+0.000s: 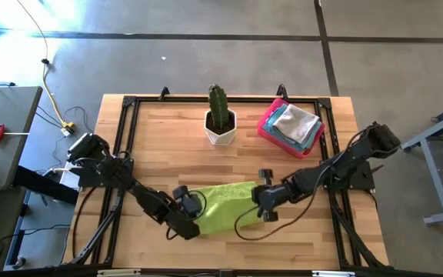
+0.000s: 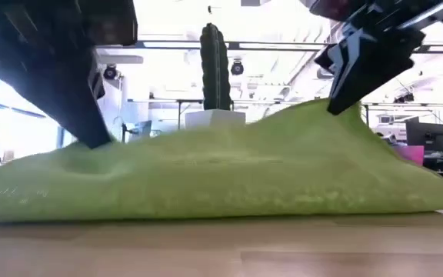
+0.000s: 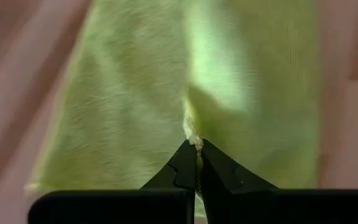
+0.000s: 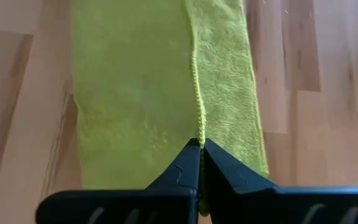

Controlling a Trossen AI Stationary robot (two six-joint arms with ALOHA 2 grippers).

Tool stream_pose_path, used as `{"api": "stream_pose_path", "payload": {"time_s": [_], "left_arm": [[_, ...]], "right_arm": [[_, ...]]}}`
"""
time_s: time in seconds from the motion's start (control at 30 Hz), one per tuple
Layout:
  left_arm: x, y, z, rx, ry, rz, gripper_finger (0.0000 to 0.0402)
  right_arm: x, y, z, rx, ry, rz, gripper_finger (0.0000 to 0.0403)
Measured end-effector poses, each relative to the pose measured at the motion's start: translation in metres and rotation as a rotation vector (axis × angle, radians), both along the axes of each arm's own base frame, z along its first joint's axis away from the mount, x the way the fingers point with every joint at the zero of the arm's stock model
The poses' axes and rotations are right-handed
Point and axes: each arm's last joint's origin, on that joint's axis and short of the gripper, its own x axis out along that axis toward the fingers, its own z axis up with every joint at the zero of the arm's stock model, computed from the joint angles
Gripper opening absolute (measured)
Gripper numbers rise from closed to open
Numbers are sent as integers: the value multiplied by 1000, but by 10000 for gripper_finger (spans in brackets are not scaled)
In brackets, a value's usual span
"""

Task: Fold microfiber towels
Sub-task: Fold the green microfiber towel

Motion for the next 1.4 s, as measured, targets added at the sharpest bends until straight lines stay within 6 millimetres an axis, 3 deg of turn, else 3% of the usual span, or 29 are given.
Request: {"api": "stream_pose_path", "payload": {"time_s": [0.2, 0.43, 0.93, 1.13, 1.27, 1.4], "left_arm": [[0, 19, -2, 109, 48, 66, 1], [-2, 27, -4, 139, 101, 76, 1], [-3, 29, 8, 317, 112, 106, 1], [-2, 34, 5, 244, 162, 120, 1], [-1, 37, 3, 250, 172, 131, 1], [0, 42, 3, 248, 176, 145, 1]], "right_arm": [[10, -15, -10, 67, 65, -18, 0], [21, -32, -26, -13, 105, -59, 0], [20, -44, -26, -103, 122, -127, 0], [22, -52, -27, -108, 121, -157, 1], [22, -53, -27, -71, 141, -145, 17], [22, -53, -28, -61, 143, -145, 65]]}}
